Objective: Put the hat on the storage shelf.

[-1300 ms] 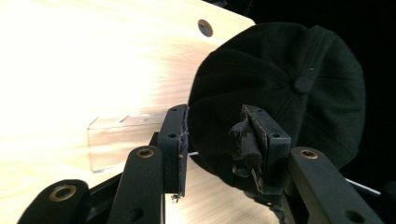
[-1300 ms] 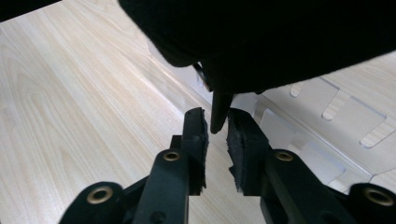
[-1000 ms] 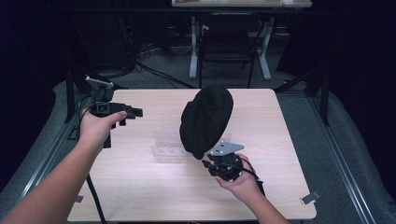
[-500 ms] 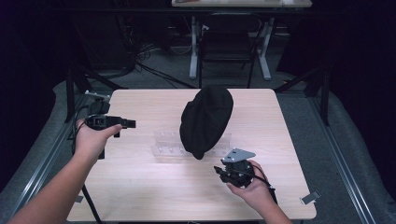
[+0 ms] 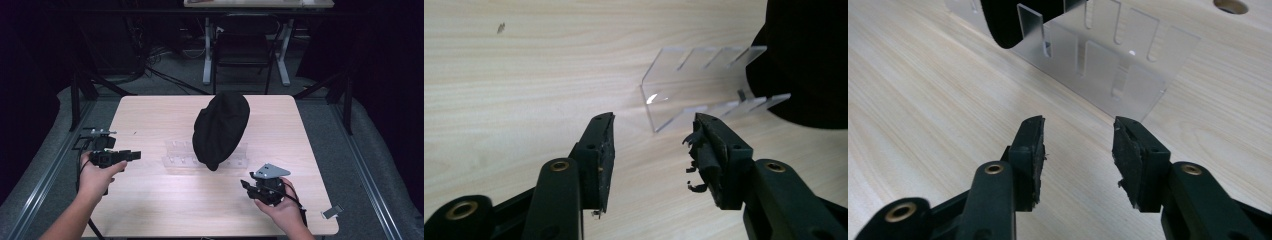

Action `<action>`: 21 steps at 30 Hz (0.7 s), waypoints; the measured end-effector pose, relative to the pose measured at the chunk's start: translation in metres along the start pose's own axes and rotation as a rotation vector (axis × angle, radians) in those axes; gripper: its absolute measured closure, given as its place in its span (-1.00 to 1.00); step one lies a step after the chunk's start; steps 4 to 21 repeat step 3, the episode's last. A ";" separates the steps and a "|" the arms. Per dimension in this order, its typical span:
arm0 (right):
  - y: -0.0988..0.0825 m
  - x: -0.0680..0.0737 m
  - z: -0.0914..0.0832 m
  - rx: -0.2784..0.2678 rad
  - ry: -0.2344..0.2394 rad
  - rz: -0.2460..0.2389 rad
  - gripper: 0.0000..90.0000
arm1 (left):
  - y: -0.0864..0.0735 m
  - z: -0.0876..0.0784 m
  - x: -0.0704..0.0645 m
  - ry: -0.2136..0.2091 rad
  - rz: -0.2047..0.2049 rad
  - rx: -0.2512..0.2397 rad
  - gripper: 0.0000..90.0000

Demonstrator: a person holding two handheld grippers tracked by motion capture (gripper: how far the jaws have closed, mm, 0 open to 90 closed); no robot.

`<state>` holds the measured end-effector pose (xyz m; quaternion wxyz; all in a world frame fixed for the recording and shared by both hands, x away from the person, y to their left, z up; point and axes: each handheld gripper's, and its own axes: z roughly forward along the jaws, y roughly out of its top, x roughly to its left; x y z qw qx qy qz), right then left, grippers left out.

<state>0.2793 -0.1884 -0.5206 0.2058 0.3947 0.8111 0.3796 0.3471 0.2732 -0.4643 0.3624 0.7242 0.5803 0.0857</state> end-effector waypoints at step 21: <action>-0.005 -0.004 -0.003 -0.025 -0.014 0.011 0.18 | -0.017 0.001 0.005 -0.019 -0.006 -0.032 0.13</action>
